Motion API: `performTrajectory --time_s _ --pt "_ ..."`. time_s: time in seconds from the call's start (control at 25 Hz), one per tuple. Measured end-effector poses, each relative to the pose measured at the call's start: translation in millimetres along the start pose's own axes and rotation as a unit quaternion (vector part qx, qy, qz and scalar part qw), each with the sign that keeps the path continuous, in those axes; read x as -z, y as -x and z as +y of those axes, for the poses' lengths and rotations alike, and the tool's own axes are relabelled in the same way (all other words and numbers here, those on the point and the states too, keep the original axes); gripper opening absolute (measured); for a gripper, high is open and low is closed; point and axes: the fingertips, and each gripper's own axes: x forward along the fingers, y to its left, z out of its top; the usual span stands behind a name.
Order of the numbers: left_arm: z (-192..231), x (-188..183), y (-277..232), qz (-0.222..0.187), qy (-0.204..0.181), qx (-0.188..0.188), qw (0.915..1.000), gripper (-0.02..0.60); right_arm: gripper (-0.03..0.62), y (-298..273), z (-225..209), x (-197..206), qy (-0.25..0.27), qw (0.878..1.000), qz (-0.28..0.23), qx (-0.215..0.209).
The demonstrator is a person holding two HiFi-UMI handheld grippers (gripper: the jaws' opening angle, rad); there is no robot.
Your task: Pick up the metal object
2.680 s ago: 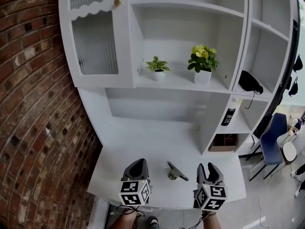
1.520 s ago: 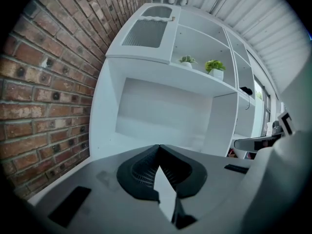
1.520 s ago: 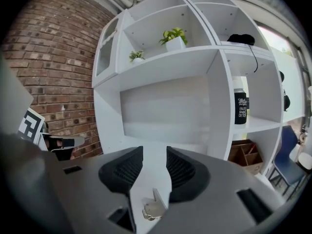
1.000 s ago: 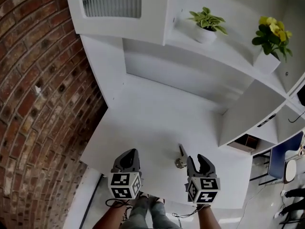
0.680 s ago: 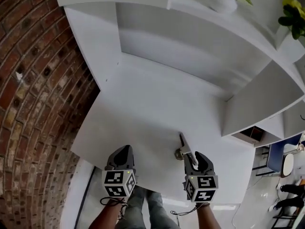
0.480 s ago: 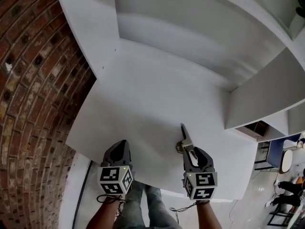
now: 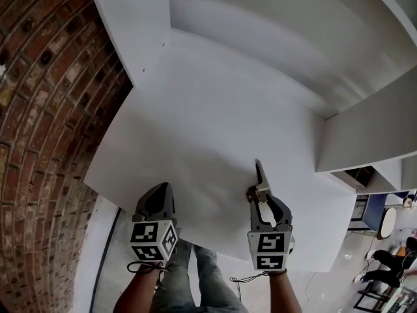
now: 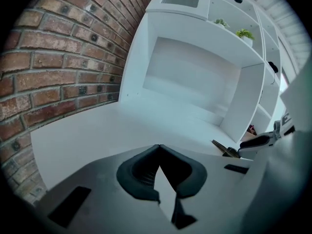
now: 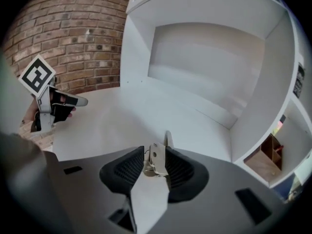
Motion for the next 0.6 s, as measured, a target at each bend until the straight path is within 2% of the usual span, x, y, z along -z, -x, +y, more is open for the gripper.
performTrajectory --time_s 0.2,0.6 --pt "5.6 -0.3 -2.9 -0.001 0.003 -0.004 1.0 0.008 0.129 -8.2 2.0 3.6 0.052 0.998 0.022 0.014" --pt "13.3 3.6 -7.8 0.005 0.006 -0.009 0.9999 0.008 0.112 -19.2 3.8 14.6 0.096 0.994 0.045 0.029"
